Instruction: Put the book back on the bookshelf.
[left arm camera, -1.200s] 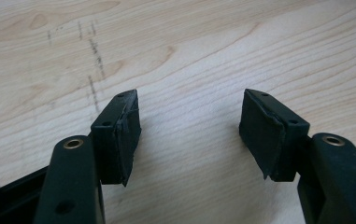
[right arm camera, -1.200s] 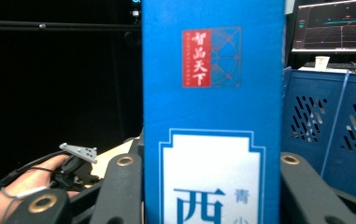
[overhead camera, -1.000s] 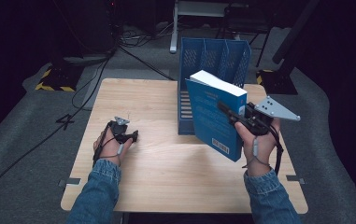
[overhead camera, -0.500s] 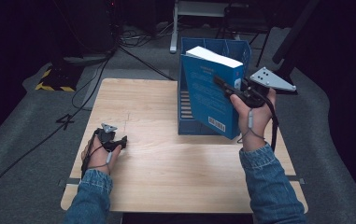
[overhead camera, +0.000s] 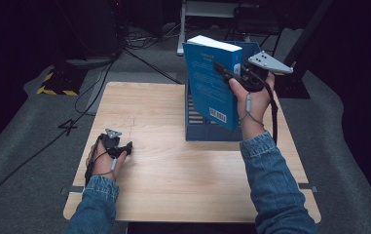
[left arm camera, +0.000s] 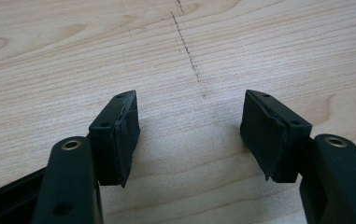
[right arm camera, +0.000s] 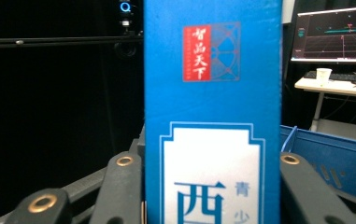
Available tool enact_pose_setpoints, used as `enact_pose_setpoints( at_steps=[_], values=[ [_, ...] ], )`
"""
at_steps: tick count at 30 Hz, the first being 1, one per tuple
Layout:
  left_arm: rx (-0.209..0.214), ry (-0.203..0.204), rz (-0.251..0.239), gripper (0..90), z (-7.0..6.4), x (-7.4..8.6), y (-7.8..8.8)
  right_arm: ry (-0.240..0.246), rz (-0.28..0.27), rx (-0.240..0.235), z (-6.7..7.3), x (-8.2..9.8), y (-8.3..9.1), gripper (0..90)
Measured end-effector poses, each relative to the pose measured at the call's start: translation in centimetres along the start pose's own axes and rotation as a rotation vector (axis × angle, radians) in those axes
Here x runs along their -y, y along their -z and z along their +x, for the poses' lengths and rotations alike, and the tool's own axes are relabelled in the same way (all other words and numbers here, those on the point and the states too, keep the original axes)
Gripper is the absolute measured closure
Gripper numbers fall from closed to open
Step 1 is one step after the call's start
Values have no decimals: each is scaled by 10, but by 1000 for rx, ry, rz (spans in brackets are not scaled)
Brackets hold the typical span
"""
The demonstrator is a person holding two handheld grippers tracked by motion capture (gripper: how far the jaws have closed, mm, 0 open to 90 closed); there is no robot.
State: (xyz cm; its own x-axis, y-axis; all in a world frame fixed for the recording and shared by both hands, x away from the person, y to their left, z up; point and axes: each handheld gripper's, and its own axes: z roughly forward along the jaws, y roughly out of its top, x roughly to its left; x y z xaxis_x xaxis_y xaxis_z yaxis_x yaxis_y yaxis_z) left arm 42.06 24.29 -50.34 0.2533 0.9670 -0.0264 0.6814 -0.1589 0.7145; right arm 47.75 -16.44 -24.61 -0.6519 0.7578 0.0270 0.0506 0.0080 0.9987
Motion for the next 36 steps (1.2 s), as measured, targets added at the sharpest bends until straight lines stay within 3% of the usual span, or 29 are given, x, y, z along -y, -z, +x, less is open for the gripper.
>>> enact_pose_setpoints(
  at_steps=[10,16,22,30,36],
  values=[
    [3,-6,-1,375,1,-1,-1,-25,16,47,-13,-3,-35,618],
    [0,-3,-1,375,2,-2,-2,0,64,94,-19,-6,-52,618],
    [1,-2,-1,375,2,-2,-2,-39,83,130,-33,-7,-66,618],
    [2,-3,-1,375,2,-2,-3,-103,83,177,-46,-7,-77,617],
    [3,-4,-1,375,2,-3,-3,-134,58,180,-54,-7,-71,617]
  ],
)
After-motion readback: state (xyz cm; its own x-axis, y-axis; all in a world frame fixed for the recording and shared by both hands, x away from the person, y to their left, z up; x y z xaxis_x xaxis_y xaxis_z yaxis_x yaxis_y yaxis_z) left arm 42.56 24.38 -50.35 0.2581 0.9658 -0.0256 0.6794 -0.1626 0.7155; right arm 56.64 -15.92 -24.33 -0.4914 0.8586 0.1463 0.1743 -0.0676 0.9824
